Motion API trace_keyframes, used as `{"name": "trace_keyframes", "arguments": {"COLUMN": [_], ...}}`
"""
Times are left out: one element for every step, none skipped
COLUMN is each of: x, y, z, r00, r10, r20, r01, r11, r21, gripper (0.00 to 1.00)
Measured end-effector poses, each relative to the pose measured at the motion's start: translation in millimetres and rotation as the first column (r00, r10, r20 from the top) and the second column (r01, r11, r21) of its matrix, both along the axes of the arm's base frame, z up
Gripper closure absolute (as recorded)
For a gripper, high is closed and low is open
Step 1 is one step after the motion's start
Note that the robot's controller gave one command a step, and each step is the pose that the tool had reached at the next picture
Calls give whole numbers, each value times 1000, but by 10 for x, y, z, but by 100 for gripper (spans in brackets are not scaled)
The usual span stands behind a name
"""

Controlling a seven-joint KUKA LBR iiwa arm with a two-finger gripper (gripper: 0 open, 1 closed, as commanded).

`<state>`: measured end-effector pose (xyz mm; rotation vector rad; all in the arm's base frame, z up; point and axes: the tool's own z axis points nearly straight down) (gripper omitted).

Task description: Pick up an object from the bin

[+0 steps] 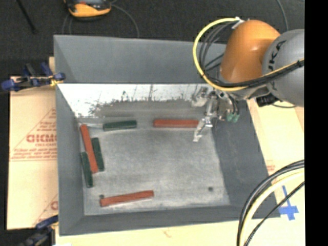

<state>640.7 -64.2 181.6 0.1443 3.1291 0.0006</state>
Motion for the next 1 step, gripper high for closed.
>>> {"name": "trace_keyframes", "arguments": {"x": [115], "y": [-160], "z": [-215], "r00": [997], "r10": [-80], "r20": [-5], "r01": [80], "r11": [997], "r21": [0], "gripper": [0]}}
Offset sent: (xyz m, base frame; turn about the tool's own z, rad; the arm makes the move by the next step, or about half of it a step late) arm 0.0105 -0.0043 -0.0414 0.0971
